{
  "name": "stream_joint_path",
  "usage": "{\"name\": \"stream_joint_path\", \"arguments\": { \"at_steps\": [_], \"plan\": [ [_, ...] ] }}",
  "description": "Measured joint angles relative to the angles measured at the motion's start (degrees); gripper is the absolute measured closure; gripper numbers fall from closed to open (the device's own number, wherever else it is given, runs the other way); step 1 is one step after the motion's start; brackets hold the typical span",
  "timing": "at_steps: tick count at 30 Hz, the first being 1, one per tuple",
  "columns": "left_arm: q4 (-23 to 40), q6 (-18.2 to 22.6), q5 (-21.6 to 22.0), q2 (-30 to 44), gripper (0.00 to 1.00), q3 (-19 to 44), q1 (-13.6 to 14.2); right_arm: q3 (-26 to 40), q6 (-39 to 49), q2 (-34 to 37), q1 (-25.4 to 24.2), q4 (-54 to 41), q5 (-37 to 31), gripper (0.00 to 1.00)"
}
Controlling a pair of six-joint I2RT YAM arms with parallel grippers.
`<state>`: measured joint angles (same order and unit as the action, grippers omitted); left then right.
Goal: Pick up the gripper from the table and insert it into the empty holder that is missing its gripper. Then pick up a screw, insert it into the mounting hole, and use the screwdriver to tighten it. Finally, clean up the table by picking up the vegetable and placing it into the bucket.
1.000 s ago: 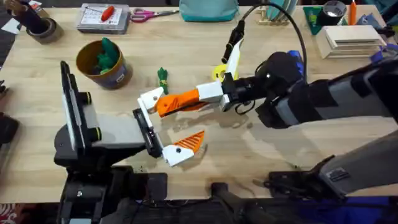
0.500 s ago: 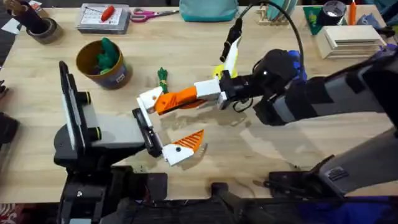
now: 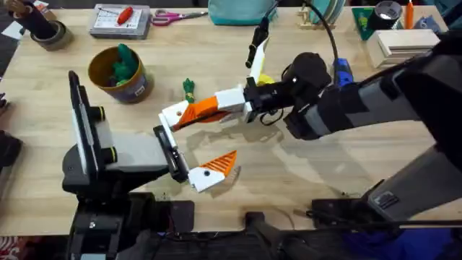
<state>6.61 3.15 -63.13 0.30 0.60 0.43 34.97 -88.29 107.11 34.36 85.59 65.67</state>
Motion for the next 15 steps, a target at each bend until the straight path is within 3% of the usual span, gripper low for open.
{"name": "stream_joint_path", "arguments": {
  "at_steps": [15],
  "plan": [
    [-0.03, -0.21, 0.39, 0.00, 0.015, 0.00, -0.31, 0.99, 0.25, 0.00, 0.14, -2.28, 0.11, 0.993]
  ]
}}
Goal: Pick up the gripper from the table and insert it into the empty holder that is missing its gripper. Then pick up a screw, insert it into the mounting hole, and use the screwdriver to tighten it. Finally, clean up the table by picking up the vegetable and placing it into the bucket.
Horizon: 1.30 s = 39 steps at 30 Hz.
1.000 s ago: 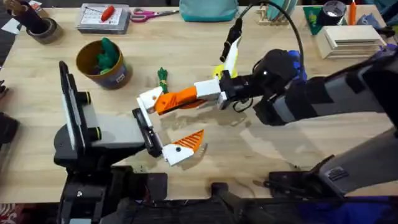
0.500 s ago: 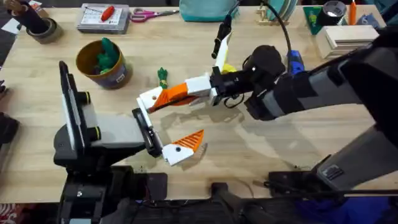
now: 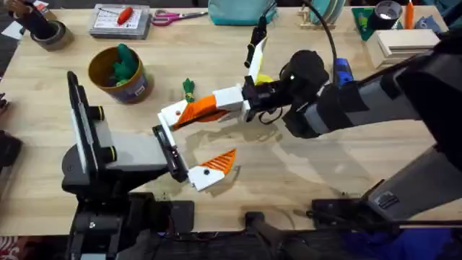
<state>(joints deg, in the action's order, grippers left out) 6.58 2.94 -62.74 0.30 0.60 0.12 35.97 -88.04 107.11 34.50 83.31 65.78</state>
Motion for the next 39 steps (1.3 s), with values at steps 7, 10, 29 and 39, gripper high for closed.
{"name": "stream_joint_path", "arguments": {
  "at_steps": [7, 10, 29, 39],
  "plan": [
    [0.05, 0.02, -0.46, 0.00, 0.015, 0.00, 0.00, 0.12, 1.09, 0.00, -0.54, -0.10, 1.96, 0.993],
    [0.05, 0.04, -0.72, 0.00, 0.015, 0.00, 0.07, 0.41, 1.13, 0.00, -1.12, -0.24, 3.01, 0.993],
    [0.05, 0.09, -0.72, 0.00, 0.015, 0.00, 0.11, 3.04, 2.83, 0.00, -1.97, -4.79, 5.86, 0.993],
    [0.05, 0.96, -0.70, -0.04, 0.015, 0.02, 0.11, 3.04, 2.81, 0.60, -2.05, -2.29, 5.86, 0.993]
  ]
}}
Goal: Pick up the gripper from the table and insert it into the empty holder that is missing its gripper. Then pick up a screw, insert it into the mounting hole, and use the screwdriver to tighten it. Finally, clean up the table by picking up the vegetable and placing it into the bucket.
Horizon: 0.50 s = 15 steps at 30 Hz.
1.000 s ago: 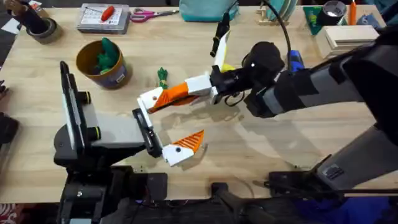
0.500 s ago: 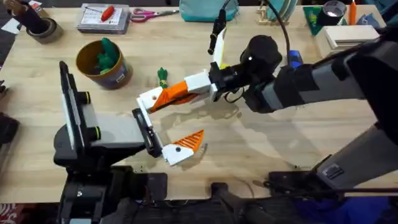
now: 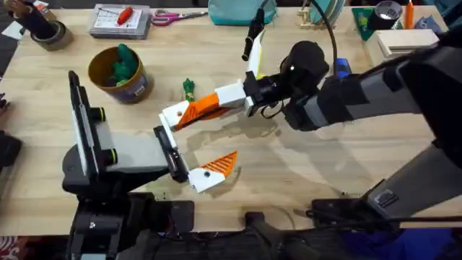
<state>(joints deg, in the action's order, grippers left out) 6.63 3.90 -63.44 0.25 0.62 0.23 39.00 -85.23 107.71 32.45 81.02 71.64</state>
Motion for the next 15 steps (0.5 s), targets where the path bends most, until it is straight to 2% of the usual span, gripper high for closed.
{"name": "stream_joint_path", "arguments": {
  "at_steps": [15],
  "plan": [
    [-0.17, 0.02, 1.29, 0.00, 0.015, 0.02, -0.07, 0.00, 1.64, 0.04, 1.09, -0.06, -2.77, 0.993]
  ]
}}
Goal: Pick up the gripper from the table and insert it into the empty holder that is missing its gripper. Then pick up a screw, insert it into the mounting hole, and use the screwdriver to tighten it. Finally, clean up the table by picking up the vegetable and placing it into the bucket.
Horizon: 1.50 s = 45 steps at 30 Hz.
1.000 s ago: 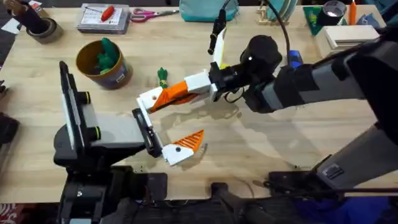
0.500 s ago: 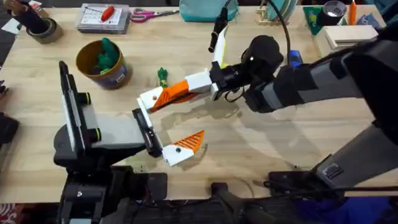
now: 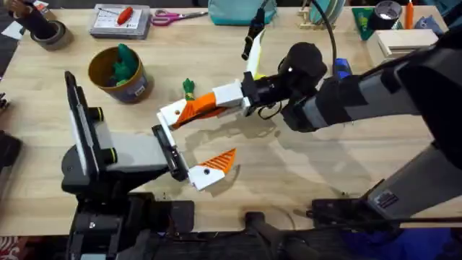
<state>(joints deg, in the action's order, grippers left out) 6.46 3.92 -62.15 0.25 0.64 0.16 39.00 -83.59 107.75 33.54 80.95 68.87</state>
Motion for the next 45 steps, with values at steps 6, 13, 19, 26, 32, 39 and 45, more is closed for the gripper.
{"name": "stream_joint_path", "arguments": {
  "at_steps": [6, 13, 19, 26, 32, 39, 45],
  "plan": [
    [0.01, -0.26, 0.31, 0.00, 0.015, 0.00, 0.00, 0.00, 0.69, -0.01, 0.13, -1.34, -0.48, 0.993],
    [0.02, -0.81, 0.27, 0.00, 0.015, 0.01, 0.00, 0.00, 1.42, -0.01, 0.52, -1.76, -0.77, 0.993],
    [0.02, -0.96, 0.28, 0.00, 0.015, 0.01, 0.00, 0.00, 1.57, -0.01, 0.52, -1.78, -0.86, 0.993],
    [0.02, -0.96, 0.28, 0.00, 0.015, 0.01, 0.00, 0.00, 1.59, -0.01, 0.52, -1.78, -0.88, 0.993],
    [0.02, -0.96, 0.28, 0.00, 0.015, 0.01, 0.00, 0.00, 1.59, -0.01, 0.52, -1.78, -0.88, 0.993],
    [0.02, -0.96, 0.28, 0.00, 0.015, 0.01, 0.00, 0.00, 1.59, -0.01, 0.52, -1.80, -0.88, 0.993],
    [0.06, -0.96, -0.13, 0.00, 0.015, 0.01, 0.02, 0.00, 1.70, -0.01, 0.57, -2.02, -1.39, 0.697]
  ]
}}
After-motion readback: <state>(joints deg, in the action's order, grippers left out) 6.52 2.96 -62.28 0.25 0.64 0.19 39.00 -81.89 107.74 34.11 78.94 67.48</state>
